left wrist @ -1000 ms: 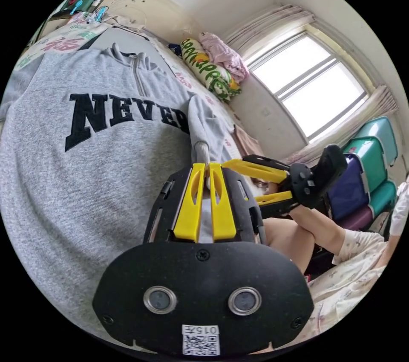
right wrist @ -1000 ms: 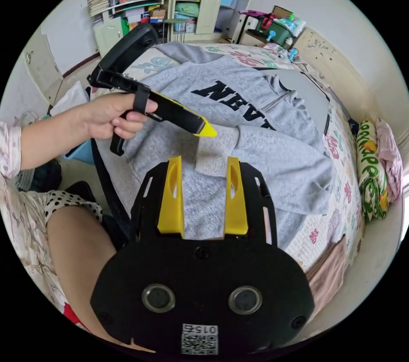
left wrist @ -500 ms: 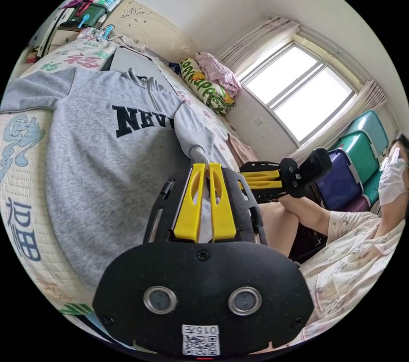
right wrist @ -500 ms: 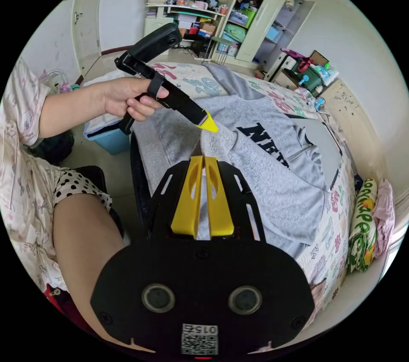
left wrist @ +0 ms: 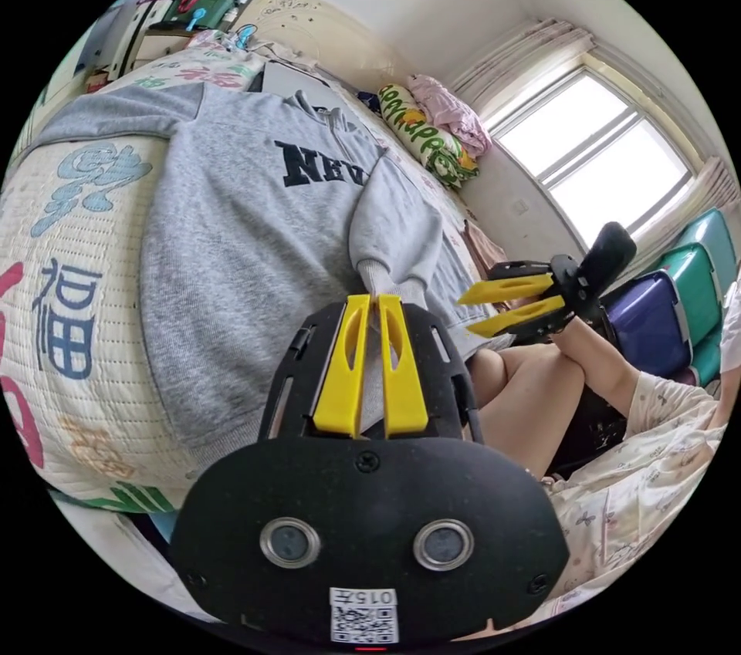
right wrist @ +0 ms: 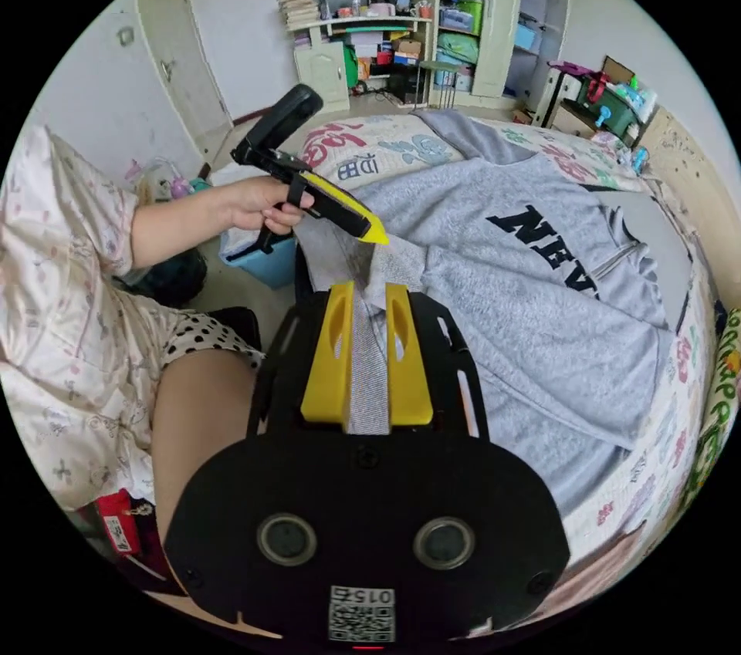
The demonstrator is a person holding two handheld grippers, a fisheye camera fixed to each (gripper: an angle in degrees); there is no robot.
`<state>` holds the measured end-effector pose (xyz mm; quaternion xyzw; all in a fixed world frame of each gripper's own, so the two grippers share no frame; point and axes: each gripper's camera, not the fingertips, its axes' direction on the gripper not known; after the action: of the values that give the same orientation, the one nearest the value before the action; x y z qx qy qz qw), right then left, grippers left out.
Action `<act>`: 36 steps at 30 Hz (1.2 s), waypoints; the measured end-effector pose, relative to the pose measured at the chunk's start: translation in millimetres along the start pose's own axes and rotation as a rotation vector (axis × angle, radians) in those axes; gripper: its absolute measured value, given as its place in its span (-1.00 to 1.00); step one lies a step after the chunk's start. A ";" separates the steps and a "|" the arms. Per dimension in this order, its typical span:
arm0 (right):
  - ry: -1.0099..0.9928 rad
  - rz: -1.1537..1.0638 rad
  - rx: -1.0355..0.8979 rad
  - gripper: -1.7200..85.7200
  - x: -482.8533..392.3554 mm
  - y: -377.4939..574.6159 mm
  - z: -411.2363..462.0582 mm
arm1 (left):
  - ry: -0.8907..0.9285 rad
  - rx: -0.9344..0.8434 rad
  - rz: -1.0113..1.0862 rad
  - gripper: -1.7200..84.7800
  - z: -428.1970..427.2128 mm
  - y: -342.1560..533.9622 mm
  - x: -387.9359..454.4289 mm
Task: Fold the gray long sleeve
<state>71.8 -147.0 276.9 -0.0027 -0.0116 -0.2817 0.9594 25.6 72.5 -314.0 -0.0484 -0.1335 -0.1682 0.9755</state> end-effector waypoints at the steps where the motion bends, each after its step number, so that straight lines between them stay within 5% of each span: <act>1: -0.051 0.057 0.041 -0.79 28.2 -1.8 -32.1 | -0.038 -0.006 0.037 -0.88 0.5 7.8 1.1; 5: -0.085 0.354 0.229 -0.79 134.3 18.7 -133.8 | -0.233 -0.031 0.239 -0.78 9.9 33.3 30.5; 10: -0.154 1.044 0.616 -0.75 293.0 128.4 -262.1 | -0.089 -0.072 0.497 -0.75 66.1 70.2 57.4; 16: -0.260 1.369 0.865 -0.69 387.2 198.9 -347.7 | -0.143 -0.069 0.579 -0.75 110.2 102.1 45.5; 22: -0.221 1.387 0.827 -0.66 474.2 159.2 -408.1 | -0.183 -0.128 0.641 -0.76 136.9 131.6 22.5; 28: -0.423 1.271 0.786 -0.66 550.2 90.3 -394.9 | -0.204 -0.213 0.699 -0.78 158.5 156.0 9.3; 36: -0.274 1.294 0.654 -0.82 580.2 49.9 -367.6 | -0.254 -0.261 0.781 -0.88 168.4 173.4 8.4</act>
<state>594.4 -422.8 -76.7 0.2421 -0.2108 0.3614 0.8754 51.3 256.0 -158.6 -0.2389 -0.2019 0.2056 0.9273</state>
